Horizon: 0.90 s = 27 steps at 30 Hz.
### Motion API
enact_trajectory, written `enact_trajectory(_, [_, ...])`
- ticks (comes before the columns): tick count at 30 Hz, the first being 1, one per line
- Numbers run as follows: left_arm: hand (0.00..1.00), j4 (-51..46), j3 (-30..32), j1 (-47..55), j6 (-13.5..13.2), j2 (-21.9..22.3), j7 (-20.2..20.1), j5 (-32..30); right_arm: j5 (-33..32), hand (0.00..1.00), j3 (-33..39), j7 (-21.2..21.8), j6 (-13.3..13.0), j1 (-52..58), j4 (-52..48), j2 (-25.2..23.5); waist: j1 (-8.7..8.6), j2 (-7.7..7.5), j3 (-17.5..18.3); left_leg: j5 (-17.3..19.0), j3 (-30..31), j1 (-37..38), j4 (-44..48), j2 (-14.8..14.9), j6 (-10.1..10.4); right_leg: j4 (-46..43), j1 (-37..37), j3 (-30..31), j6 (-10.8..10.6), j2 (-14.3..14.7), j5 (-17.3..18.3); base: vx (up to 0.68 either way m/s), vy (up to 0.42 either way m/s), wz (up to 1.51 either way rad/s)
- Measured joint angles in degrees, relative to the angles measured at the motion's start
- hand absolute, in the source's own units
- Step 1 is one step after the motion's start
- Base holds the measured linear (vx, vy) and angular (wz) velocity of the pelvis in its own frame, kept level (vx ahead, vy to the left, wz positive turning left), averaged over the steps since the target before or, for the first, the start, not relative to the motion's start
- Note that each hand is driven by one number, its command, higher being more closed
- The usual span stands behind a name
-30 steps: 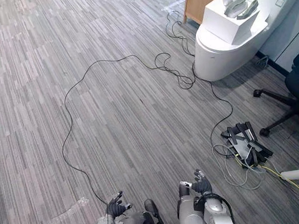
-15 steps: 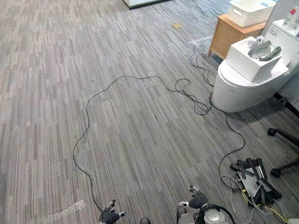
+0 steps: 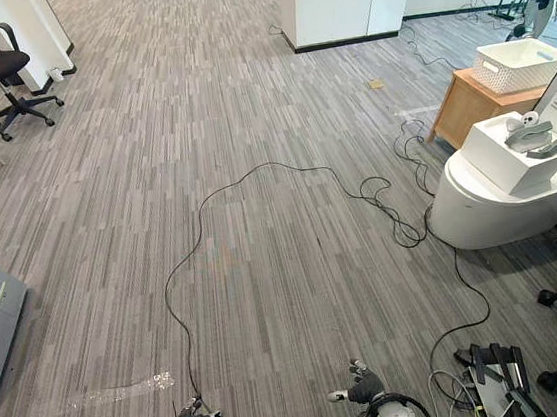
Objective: Organize washtable
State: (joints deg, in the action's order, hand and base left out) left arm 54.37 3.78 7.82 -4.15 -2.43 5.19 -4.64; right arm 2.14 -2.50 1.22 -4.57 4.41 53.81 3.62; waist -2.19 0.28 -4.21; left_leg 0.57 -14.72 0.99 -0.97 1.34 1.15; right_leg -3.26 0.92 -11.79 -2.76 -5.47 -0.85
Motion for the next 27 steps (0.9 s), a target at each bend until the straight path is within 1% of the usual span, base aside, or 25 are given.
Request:
enact_trajectory(2, [0.00, 0.00, -1.66, -0.23, 0.23, -0.20, -0.11, 0.06, -2.71, 0.00, 1.72, -0.10, 0.03, 0.16, 0.44, -0.11, -0.01, -0.26, -0.32, -1.85, -0.76, 0.87, -2.44, -0.51, -0.47, 2.31, 1.05, 0.15, -0.02, 0.03, 0.01, -0.01, -0.006, 0.02])
enact_trajectory(5, [0.00, -0.03, -2.25, -0.54, 0.54, -0.98, -0.20, 0.28, -4.99, 0.00, 3.61, -0.72, 0.16, 0.68, 0.74, -0.47, 0.02, -0.84, -0.86, -2.13, -0.64, 1.90, -3.03, -0.38, -0.35, 3.26, 2.35, 0.07, -0.10, 0.43, 0.15, -0.02, -0.024, 0.06])
enact_trajectory(6, [0.00, -0.04, -2.98, -0.67, 0.59, -1.13, -0.20, 0.53, -5.57, 0.00, 3.96, -1.25, 0.23, 0.96, 1.02, -0.83, -0.03, -1.16, -1.25, -1.13, -0.43, 1.84, -1.91, -0.16, -0.53, 2.92, 2.74, -0.11, -0.27, 0.51, 1.24, 0.01, -0.050, 0.08])
enact_trajectory(7, [0.00, -0.05, -3.21, -1.42, 0.60, -1.35, -0.23, 0.58, -6.31, 0.00, 4.88, -1.35, 0.44, 1.43, 0.92, -0.89, 0.00, -0.97, -2.34, 1.26, -0.83, 0.97, 1.52, 0.56, -0.09, 1.65, 2.95, -0.11, -0.21, 0.50, 2.82, 0.01, -0.045, 0.08])
enact_trajectory(8, [0.00, -0.08, -3.17, -1.69, 0.60, -1.42, -0.22, 0.60, -6.60, 0.00, 4.99, -1.46, 0.48, 1.39, 0.79, -0.93, 0.03, -1.33, -2.57, 2.70, -1.25, 0.14, 4.20, 1.20, 0.25, 0.91, 2.98, 0.00, -0.21, 0.57, 3.64, 0.03, -0.060, 0.05])
enact_trajectory(9, [0.00, -0.13, -3.16, -1.94, 0.60, -1.42, -0.22, 0.67, -6.65, 0.00, 4.93, -1.45, 0.52, 1.51, 0.35, -0.80, 0.06, -0.98, -2.99, 5.75, -2.07, -1.90, 9.73, 2.80, 0.76, -0.03, 2.98, 0.32, -0.08, 1.09, 4.65, 0.06, -0.063, 0.00])
enact_trajectory(10, [0.00, -0.29, -3.14, -2.14, 0.60, -1.30, -0.21, 0.90, -6.69, 0.00, 4.93, -1.45, 0.53, 1.72, -0.13, -0.57, 0.25, -0.67, -3.44, 7.94, -3.03, -3.38, 14.19, 4.53, 1.91, -0.62, 3.05, 0.91, 0.09, 1.77, 5.38, 0.09, -0.063, -0.01])
enact_trajectory(11, [0.00, -0.30, -3.13, -2.31, 0.60, -1.30, -0.22, 1.23, -6.78, 0.00, 4.97, -1.46, 0.52, 1.75, -0.42, -0.51, 0.36, -0.81, -3.62, 8.60, -3.35, -3.70, 15.95, 5.17, 2.58, -0.59, 3.46, 0.99, 0.32, 1.95, 5.61, 0.11, -0.024, 0.06])
enact_trajectory(12, [0.00, -0.33, -3.07, -2.50, 0.62, -1.92, -0.17, 1.80, -6.79, 0.00, 5.19, -1.64, 0.52, 1.68, -1.07, -0.65, 0.35, -0.42, -4.64, 8.32, -4.41, -4.65, 19.58, 6.00, 3.47, -0.43, 4.57, 1.08, 0.75, 1.91, 6.16, 0.11, 0.029, 0.24])
enact_trajectory(13, [0.00, -0.55, -3.00, -3.04, 0.61, -2.37, -0.18, 1.83, -6.76, 0.00, 6.19, -2.06, 0.53, 1.48, -1.14, -1.17, 0.08, -2.25, -5.70, 8.89, -6.40, -6.52, 24.45, 6.70, 4.02, 0.32, 5.97, 1.11, 0.75, 0.79, 6.52, 0.10, 0.040, 0.27])
enact_trajectory(14, [0.00, -0.72, -2.80, -3.14, 0.59, -2.37, -0.17, 1.94, -6.65, 0.00, 6.24, -2.18, 0.65, 1.33, -0.99, -1.26, 0.37, -2.17, -5.78, 9.45, -7.11, -7.67, 25.30, 6.74, 3.19, 0.54, 6.20, 1.10, 0.64, 0.18, 6.63, 0.10, 0.070, 0.17])
enact_trajectory(15, [0.00, -0.85, -2.54, -3.31, 0.52, -2.08, -0.18, 2.56, -6.54, 0.00, 6.63, -2.22, 0.83, 1.14, -0.56, -0.84, 0.78, -1.54, -5.87, 9.73, -7.64, -9.43, 24.90, 6.70, 2.69, 0.46, 6.19, 1.15, 0.22, -0.73, 6.95, 0.12, 0.126, -0.07])
enact_trajectory(16, [0.00, -0.90, -2.16, -3.81, 0.51, -1.18, -0.14, 3.18, -6.53, 0.00, 7.31, -2.28, 0.98, 1.12, -0.47, -0.01, 1.17, -0.15, -6.02, 9.25, -7.52, -11.71, 22.07, 6.55, 2.74, 0.50, 6.14, 1.54, -1.08, -1.48, 7.78, 0.20, 0.228, -0.31])
enact_trajectory(17, [0.00, -0.90, -1.71, -3.83, 0.45, -0.25, -0.08, 4.32, -6.31, 0.00, 7.19, -2.30, 1.05, 0.91, -0.45, 0.64, 1.81, 1.31, -6.48, 6.00, -7.05, -12.80, 15.74, 6.55, 3.01, 0.45, 6.30, 2.87, -2.43, -2.04, 8.66, 0.22, 0.254, -0.41])
enact_trajectory(18, [0.00, -0.85, -1.51, -3.45, 0.44, -0.08, -0.05, 4.55, -5.89, 0.00, 7.09, -2.30, 1.10, 0.95, -0.43, 0.66, 2.10, 1.48, -6.38, 3.49, -7.05, -12.27, 15.14, 6.34, 2.63, 0.47, 6.18, 3.57, -2.99, -2.34, 9.12, 0.28, 0.278, -0.56])
enact_trajectory(19, [0.00, -0.89, -1.57, -3.51, 0.45, 0.04, -0.07, 4.66, -4.75, 0.00, 6.94, -2.28, 1.19, 0.86, 0.07, 0.76, 2.97, 1.40, -5.60, 3.67, -7.31, -11.82, 15.59, 4.91, -0.19, 0.37, 6.44, 5.08, -3.70, -3.10, 9.83, 0.27, 0.211, -0.36])
enact_trajectory(20, [0.00, -0.98, -1.51, -3.55, 0.44, -0.23, -0.11, 4.75, -4.11, 0.00, 6.94, -2.16, 1.18, 0.81, 0.14, 0.37, 2.85, 0.60, -5.47, 5.11, -7.32, -12.18, 16.71, 4.19, -1.02, 0.13, 6.53, 6.10, -3.77, -3.70, 10.29, 0.36, 0.247, -0.20])
enact_trajectory(21, [0.00, -1.07, -1.41, -3.60, 0.43, -0.73, -0.13, 4.89, -3.56, 0.00, 6.96, -2.14, 1.15, 0.84, 0.19, -0.22, 2.77, -0.54, -5.32, 7.22, -7.32, -12.89, 18.71, 3.27, -2.23, -1.17, 6.09, 7.11, -4.72, -4.81, 11.20, 0.38, 0.242, 0.00])
enact_trajectory(22, [0.00, -1.46, -0.81, -3.61, 0.40, -1.10, -0.15, 5.15, -2.75, 0.00, 7.01, -2.07, 1.17, 0.79, 0.46, -0.94, 2.96, -1.61, -5.20, 9.51, -7.61, -12.93, 20.16, 2.14, -2.99, -6.21, 4.15, 8.18, -5.38, -6.27, 13.13, 0.46, 0.290, -0.06])
enact_trajectory(23, [0.00, -1.50, -0.66, -3.54, 0.53, -1.07, -0.05, 5.27, -1.51, 0.00, 6.99, -1.92, 1.18, 0.63, 0.42, -0.94, 3.11, -1.90, -5.15, 10.61, -8.40, -11.30, 19.52, 1.35, -2.90, -14.27, 0.93, 9.98, -5.85, -7.08, 13.80, 0.39, 0.238, -0.14])
enact_trajectory(24, [0.00, -1.50, -0.82, -3.29, 0.53, -1.11, -0.06, 5.40, -1.39, 0.00, 7.03, -1.71, 1.17, 0.52, 0.39, -0.79, 3.00, -1.87, -5.16, 11.09, -8.48, -10.07, 19.08, 1.08, -3.20, -19.32, -0.86, 10.81, -6.21, -7.37, 13.73, 0.42, 0.241, -0.09])
enact_trajectory(25, [0.00, -1.47, -1.05, -2.85, 0.58, -1.47, -0.12, 5.63, -1.36, 0.00, 7.02, -1.34, 1.05, 0.51, 0.07, -1.01, 2.62, -2.29, -5.30, 12.15, -8.23, -6.99, 18.34, 0.08, -4.20, -30.02, -4.31, 11.99, -9.39, -8.11, 12.22, 0.45, 0.223, 0.06])
enact_trajectory(26, [0.00, -1.43, -1.65, -2.58, 0.65, -1.91, -0.07, 5.63, -1.11, 0.00, 6.93, -1.02, 1.03, 0.51, -0.24, -1.28, 1.87, -2.47, -5.39, 13.25, -7.88, -4.34, 17.59, -0.60, -4.47, -38.28, -6.65, 13.05, -12.33, -8.40, 11.61, 0.57, 0.223, 0.25])
enact_trajectory(27, [0.00, -1.00, -2.83, -2.54, 0.68, -2.36, -0.07, 5.60, -0.96, 0.00, 6.95, -0.97, 0.97, 0.25, -0.57, -1.31, 1.26, -2.41, -5.70, 14.41, -6.85, -0.63, 16.46, -1.21, -5.04, -46.72, -9.43, 13.17, -10.28, -7.49, 13.86, 0.49, 0.148, 0.26])
